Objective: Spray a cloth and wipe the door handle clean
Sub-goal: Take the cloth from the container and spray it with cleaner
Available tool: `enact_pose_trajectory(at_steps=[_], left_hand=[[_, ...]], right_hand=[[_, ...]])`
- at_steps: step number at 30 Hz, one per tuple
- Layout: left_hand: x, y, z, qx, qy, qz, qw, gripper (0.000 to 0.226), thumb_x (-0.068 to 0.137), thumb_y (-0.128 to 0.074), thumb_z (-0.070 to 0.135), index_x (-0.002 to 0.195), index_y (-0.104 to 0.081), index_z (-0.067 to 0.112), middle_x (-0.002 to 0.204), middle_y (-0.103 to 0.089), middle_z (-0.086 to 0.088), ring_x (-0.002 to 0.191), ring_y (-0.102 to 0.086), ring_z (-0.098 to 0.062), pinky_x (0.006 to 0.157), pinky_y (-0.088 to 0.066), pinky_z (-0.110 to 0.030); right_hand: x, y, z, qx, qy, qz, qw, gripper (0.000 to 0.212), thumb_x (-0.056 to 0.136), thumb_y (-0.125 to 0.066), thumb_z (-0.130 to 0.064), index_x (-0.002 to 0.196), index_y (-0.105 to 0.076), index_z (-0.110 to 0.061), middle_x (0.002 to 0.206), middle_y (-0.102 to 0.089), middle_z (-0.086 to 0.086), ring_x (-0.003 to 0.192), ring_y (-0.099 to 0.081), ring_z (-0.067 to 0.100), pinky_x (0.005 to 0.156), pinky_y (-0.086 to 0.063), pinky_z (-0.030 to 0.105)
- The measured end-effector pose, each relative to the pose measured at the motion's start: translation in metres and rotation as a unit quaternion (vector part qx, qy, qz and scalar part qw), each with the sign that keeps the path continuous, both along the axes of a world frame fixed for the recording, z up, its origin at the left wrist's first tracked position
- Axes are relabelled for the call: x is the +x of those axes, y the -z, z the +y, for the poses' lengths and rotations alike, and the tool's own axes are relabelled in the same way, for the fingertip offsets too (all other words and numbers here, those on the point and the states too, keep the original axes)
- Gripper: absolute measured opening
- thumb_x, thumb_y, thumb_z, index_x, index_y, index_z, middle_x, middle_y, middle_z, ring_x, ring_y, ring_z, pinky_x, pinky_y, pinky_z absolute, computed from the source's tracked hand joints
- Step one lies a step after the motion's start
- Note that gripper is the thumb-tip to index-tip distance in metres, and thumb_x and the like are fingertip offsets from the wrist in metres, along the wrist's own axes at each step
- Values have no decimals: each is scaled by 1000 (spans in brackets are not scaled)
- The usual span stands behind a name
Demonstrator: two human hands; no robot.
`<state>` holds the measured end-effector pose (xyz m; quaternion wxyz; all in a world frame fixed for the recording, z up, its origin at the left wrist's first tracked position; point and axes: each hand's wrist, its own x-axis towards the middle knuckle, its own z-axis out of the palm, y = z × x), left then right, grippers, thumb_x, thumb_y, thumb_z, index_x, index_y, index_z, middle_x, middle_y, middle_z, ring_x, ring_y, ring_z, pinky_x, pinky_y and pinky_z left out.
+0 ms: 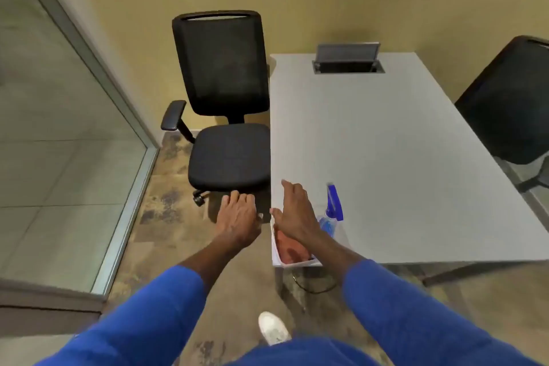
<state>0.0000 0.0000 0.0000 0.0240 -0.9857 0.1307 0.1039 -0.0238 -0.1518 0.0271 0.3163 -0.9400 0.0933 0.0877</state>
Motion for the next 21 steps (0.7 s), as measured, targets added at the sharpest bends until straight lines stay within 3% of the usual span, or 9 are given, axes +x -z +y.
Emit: enact_pose_trajectory(at_steps=[6, 9, 12, 15, 21], left_hand=[[-22, 43, -31, -36, -58, 92, 993, 46, 113, -53, 55, 143, -68, 22, 147, -75, -5, 142, -61, -30, 120, -43, -46], [-22, 53, -36, -50, -76, 115, 989, 40, 112, -54, 50, 133, -73, 22, 140, -78, -9, 138, -66, -34, 118, -43, -45], [-25, 63, -35, -51, -119, 130, 983, 36, 112, -57, 49, 126, -74, 21, 133, -80, -6, 131, -69, -30, 118, -43, -45], [-26, 73, -30, -94, -186, 157, 965, 34, 110, -60, 49, 121, -75, 21, 122, -83, -4, 123, -74, -30, 118, -42, -45], [-31, 79, -28, -207, -254, 218, 919, 41, 112, -64, 49, 105, -83, 14, 112, -86, -10, 113, -78, -37, 113, -58, -51]], right_hand=[[-18, 56, -2, -61, 22, 145, 987, 62, 103, -69, -40, 153, -43, -13, 154, -54, 12, 139, -58, 28, 117, -47, 35], [-25, 70, -2, -50, 44, 142, 988, 44, 105, -62, -27, 144, -52, -9, 147, -58, 16, 134, -57, 35, 113, -48, 46], [-30, 83, -8, -45, 27, 147, 988, 52, 103, -60, -29, 148, -47, -7, 149, -53, 21, 137, -54, 40, 114, -47, 51], [-36, 101, -9, -97, 8, 172, 980, 70, 103, -69, -37, 156, -36, -5, 154, -54, 19, 141, -55, 35, 121, -47, 43], [-38, 116, -14, -188, -7, 188, 964, 92, 99, -75, -37, 161, -23, 6, 158, -49, 27, 147, -51, 38, 124, -45, 42]])
